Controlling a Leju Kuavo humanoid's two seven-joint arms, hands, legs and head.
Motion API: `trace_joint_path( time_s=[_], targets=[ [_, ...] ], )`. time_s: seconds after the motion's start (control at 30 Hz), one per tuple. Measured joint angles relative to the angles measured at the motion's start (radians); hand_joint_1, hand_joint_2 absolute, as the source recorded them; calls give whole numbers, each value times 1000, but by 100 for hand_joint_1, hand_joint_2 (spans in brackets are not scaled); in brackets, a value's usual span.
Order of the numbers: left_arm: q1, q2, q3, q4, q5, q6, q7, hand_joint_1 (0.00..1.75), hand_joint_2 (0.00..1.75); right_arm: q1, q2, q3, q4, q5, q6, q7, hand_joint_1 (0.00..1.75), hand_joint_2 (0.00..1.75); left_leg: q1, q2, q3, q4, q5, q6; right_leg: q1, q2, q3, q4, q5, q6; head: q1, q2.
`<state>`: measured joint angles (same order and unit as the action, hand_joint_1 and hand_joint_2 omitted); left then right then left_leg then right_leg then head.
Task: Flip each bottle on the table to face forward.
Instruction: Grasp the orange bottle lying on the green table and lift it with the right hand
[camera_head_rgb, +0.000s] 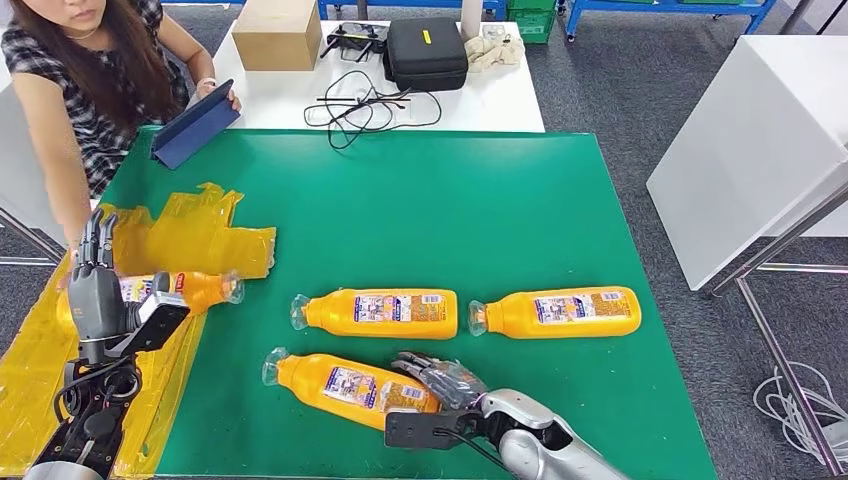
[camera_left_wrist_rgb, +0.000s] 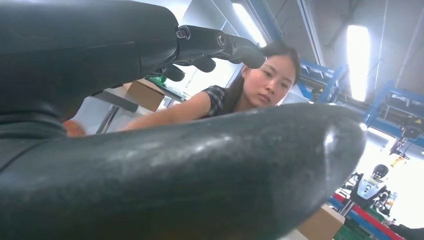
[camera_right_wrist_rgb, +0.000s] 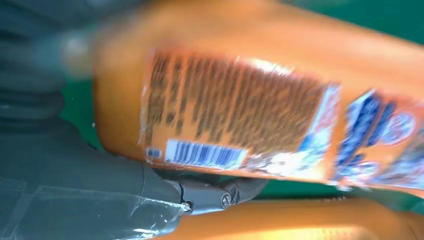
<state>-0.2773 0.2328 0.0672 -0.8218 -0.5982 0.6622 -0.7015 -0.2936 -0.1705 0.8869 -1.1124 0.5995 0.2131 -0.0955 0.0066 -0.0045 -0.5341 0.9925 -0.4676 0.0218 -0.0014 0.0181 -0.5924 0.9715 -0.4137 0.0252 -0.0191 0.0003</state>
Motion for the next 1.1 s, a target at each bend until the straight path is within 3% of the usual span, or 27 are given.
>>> trace_joint_path(
  time_s=[0.53, 0.93, 1.1],
  targets=[
    [24, 0, 3, -4, 7, 0, 0, 0, 0, -18, 10, -23, -149, -29, -24, -24, 0, 175, 0, 0, -2, 0, 0, 0, 0, 0, -1, 0, 0, 0, 0, 0],
    [39, 0, 4, -10, 3, 0, 0, 0, 0, -100, 96, -17, -163, -19, -28, -15, 0, 175, 2, -1, -2, 0, 0, 0, 0, 0, -1, 0, 0, 0, 0, 0],
    [38, 0, 3, -10, 13, 0, 0, 0, 0, -118, 163, 15, -95, -39, -4, -8, 0, 175, 2, 0, -2, 0, 0, 0, 0, 0, -2, 0, 0, 0, 0, 0]
  ],
)
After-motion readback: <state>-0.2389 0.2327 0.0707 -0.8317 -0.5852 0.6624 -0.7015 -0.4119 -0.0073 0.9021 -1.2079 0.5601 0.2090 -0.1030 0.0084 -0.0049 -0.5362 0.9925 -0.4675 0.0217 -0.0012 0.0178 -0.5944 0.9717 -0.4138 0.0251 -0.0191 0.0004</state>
